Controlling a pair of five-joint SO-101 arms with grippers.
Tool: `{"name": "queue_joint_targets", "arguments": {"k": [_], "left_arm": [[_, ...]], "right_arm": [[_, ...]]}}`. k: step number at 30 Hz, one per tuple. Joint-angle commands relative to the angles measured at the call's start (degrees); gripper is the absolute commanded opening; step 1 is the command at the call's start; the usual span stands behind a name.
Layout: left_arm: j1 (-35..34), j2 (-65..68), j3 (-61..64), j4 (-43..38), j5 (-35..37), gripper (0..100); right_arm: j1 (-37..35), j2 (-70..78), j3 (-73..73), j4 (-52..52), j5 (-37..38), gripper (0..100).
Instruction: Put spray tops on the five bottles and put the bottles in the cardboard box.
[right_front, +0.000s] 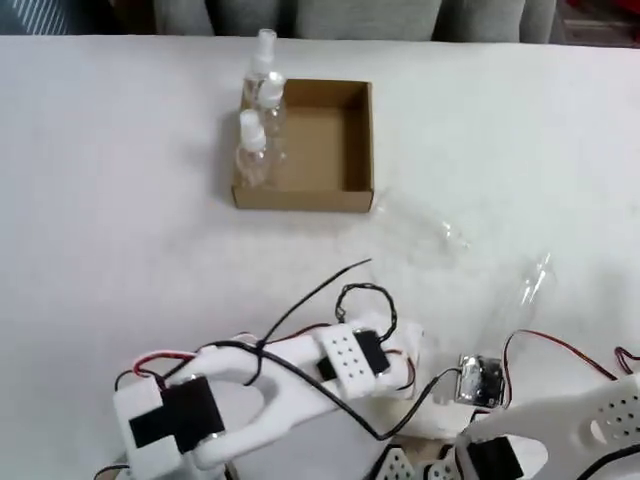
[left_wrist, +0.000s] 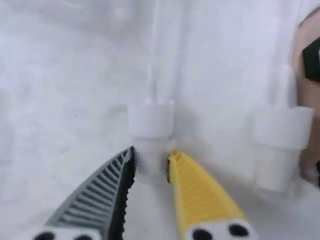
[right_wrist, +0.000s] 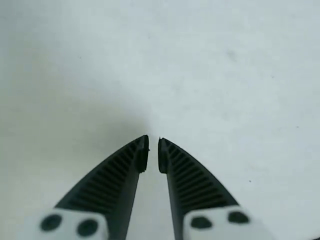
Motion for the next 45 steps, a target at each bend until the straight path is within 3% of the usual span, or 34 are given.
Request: {"name": "queue_joint_targets", "arguments": {"k": [1,10,23,33,40,45], "left_arm": [[-2.2,-0.7,-2.0,2.5,0.1,2],[-8.5,-0.7,-2.0,9.4,0.1,2],[-19.6,-6.7,2.0,9.6,6.8,2],[-39.1,-22.7,17.1,9.3,6.6,2],[-56.7,-23.2,18.8,9.6,-4.7,2],[-65.5,-23.3,16.8,9.6,-5.6,5]], "right_arm": [[1.4,-1.1,-0.8,-0.7,0.6,1.7],[2.4,-1.3,-0.9,-0.7,0.6,1.6],[2.4,-0.9,-0.9,-0.7,0.6,1.6],[1.8,-0.7,-0.9,-0.7,0.6,1.6],[1.8,-0.7,-0.9,-0.7,0.6,1.6],[1.6,-0.7,-0.9,-0.7,0.6,1.6]]}}
